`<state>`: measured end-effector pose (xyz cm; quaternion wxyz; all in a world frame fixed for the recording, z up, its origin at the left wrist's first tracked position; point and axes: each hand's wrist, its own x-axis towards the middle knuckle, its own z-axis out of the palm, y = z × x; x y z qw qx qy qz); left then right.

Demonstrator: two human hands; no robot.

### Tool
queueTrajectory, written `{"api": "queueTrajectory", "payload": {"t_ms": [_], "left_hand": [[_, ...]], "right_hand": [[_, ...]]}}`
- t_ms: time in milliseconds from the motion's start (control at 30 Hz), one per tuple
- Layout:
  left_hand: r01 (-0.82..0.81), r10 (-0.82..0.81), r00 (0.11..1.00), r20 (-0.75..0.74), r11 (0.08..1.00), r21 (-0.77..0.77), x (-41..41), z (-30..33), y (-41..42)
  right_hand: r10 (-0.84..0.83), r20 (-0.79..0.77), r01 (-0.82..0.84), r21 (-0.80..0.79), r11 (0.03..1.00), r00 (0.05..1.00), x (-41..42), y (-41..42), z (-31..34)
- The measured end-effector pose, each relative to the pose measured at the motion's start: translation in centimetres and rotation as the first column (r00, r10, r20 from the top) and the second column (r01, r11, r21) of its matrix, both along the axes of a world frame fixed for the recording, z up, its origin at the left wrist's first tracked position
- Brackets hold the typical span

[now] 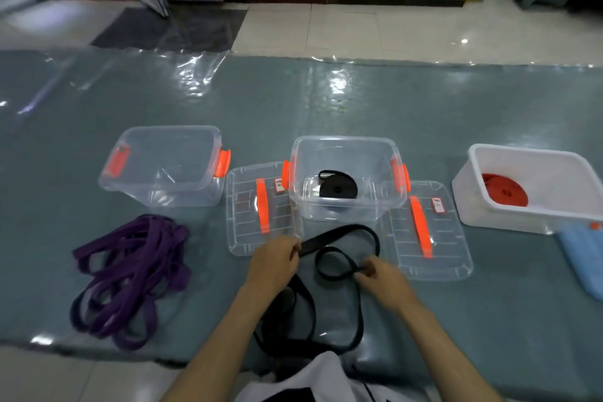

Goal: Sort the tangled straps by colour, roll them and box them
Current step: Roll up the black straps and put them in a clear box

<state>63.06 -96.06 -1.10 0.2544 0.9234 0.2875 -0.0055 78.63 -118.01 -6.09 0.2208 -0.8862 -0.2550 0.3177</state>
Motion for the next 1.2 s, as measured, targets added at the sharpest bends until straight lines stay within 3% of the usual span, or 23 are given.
{"api": "queueTrajectory", "payload": {"t_ms": [133,300,500,667,767,867,1000,1200], "left_hand": [[0.017,-0.027,0.991,-0.129,0.997,-0.076,-2.6,-1.9,-0.7],[0.070,-0.076,0.994,-0.078,0.994,-0.078,-2.1,-2.6,-2.4],[0.001,-0.013,0.999,-0.037,0.947,-0.321,1.9,-2.9,-5.2],[-0.168,0.169,0.984,-0.048,0.825,-0.539,2.9,-3.6,-5.2],[-0.049,0.064,0.998,0.003,0.786,-0.616,3.1,-2.1,-3.8],[0.153,-0.106,0.988,0.114,0.797,-0.584,3.1,1.4,-2.7],[0.313,-0.186,0.935,0.302,0.833,-0.457,4.1,6.7,-2.3],[0.333,-0.087,0.857,0.507,0.844,-0.420,5.6,13.7,-2.1]], "right_hand": [[-0.059,-0.059,0.060,0.009,0.998,0.997,-2.3,-0.6,-1.6],[-0.139,-0.061,0.143,0.079,0.987,0.988,-2.8,-0.6,-0.8],[-0.177,-0.046,0.183,0.271,0.945,0.983,-3.0,-1.5,1.0],[-0.312,-0.062,0.310,0.389,0.867,0.948,-3.0,-2.6,2.1],[-0.397,-0.066,0.384,0.438,0.813,0.915,-2.5,-3.6,2.9],[-0.445,-0.079,0.421,0.505,0.754,0.892,-1.8,-4.2,3.7],[-0.478,-0.060,0.423,0.572,0.703,0.876,-0.5,-4.2,6.4],[-0.523,0.045,0.341,0.709,0.617,0.851,1.7,-2.1,12.8]]}}
